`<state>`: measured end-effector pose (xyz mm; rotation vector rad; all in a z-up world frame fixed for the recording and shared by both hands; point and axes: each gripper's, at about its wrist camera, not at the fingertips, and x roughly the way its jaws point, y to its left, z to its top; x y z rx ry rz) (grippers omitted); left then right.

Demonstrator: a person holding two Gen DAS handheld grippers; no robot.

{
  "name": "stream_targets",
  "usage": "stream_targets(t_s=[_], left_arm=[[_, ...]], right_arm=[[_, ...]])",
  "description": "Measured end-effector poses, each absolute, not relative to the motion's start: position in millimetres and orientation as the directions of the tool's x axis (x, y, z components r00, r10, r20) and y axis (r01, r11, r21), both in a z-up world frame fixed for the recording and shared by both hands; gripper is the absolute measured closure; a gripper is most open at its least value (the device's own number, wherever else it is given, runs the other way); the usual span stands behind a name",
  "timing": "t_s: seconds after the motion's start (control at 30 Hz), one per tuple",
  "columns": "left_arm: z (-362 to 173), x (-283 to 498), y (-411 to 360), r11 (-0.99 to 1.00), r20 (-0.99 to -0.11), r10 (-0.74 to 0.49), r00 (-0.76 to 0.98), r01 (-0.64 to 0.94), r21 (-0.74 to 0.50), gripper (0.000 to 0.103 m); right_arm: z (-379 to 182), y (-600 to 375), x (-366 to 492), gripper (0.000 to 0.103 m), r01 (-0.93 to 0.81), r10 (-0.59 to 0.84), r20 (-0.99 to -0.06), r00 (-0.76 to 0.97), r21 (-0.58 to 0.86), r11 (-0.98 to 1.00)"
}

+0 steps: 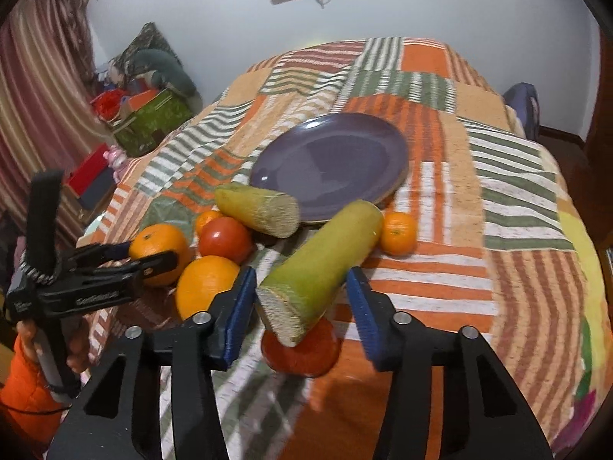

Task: Organize fruits
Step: 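Grasp the large orange with the left tool while the right tool grasps the corn cob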

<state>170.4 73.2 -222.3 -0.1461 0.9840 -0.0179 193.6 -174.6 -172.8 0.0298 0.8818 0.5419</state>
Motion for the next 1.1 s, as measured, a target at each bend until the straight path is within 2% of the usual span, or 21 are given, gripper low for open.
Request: stream_targets(t_s=[0.13,0.23,0.53,0.67,0.9,1.1], left_arm=[[-215.0,155.6,67.3,0.991,-0.827,-0.079,0.557,-0.047,-0.127,0.035],[-213.0,148.7,64.4,0.99,-0.828,-0.083,0.555,-0.046,-0.13,0.035],[-220.0,143.9,57.7,0.99,-0.838,-0.077,0.54,-0.057,-0.128,0.034],[-222.6,144.1,57.3,0.991,-0.835,-0.074,0.545,-0.057,-0.125,0.034],[-225.3,148.5,59.6,0.99,-0.829,-0.082,0.553,-0.049,-0.13,0.034],[-226.5,155.9,61.3,0.99,-0.824,-0.086,0.559,-0.048,-0.136,0.033]], right_arm=[[-174.4,-193.1,193.2,0.069,-0.4,0.432,-0.732,0.527,0.235,0.886],[-180.7,-209.7,194.5,0.071,-0.364,0.402,-0.748,0.527,0.229,0.903],[-184.1,-223.9,202.0,0.07,-0.367,0.404,-0.771,0.492,0.237,0.9],[-183.2,-218.2,211.1,0.066,-0.376,0.368,-0.774,0.515,0.182,0.909],[-198.8,-201.5,230.3,0.066,-0.432,0.351,-0.805,0.478,0.133,0.892],[-209.5,-205.0,241.8,0.064,-0.411,0.405,-0.8,0.443,0.22,0.885]])
